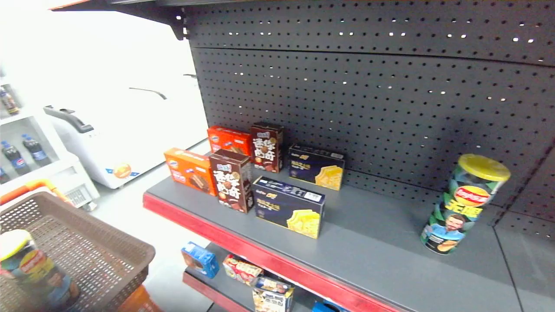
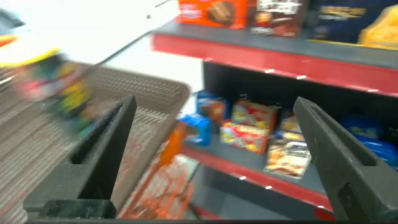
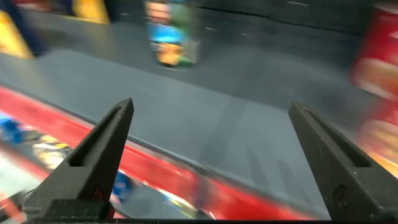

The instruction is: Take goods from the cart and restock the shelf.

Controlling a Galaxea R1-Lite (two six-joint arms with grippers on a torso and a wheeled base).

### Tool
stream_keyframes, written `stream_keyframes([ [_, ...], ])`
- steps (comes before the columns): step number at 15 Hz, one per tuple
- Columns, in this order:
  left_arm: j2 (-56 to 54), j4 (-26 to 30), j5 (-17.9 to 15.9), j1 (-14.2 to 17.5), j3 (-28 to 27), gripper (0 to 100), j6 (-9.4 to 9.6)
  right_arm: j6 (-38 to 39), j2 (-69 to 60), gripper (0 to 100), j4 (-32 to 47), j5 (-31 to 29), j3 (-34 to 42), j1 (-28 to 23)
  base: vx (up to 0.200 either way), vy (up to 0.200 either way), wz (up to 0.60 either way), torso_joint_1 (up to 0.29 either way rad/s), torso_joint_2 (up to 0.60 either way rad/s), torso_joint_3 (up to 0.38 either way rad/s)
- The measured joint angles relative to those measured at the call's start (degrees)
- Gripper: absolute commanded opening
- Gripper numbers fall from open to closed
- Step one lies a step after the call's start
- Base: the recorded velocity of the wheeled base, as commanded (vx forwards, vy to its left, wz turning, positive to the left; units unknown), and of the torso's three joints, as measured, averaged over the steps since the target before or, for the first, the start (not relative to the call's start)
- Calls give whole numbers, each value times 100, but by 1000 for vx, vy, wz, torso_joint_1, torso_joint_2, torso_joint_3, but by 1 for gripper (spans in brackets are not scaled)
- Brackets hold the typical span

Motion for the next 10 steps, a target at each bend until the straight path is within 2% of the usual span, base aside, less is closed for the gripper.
stream_keyframes([
  [5,0,0,2,0,0,100,-5,0,0,100,-2,0,0,0,0,0,600,2,4,3],
  [10,0,5,-2,-7,0,100,9,5,0,100,-5,0,0,0,0,0,0,0,0,0],
])
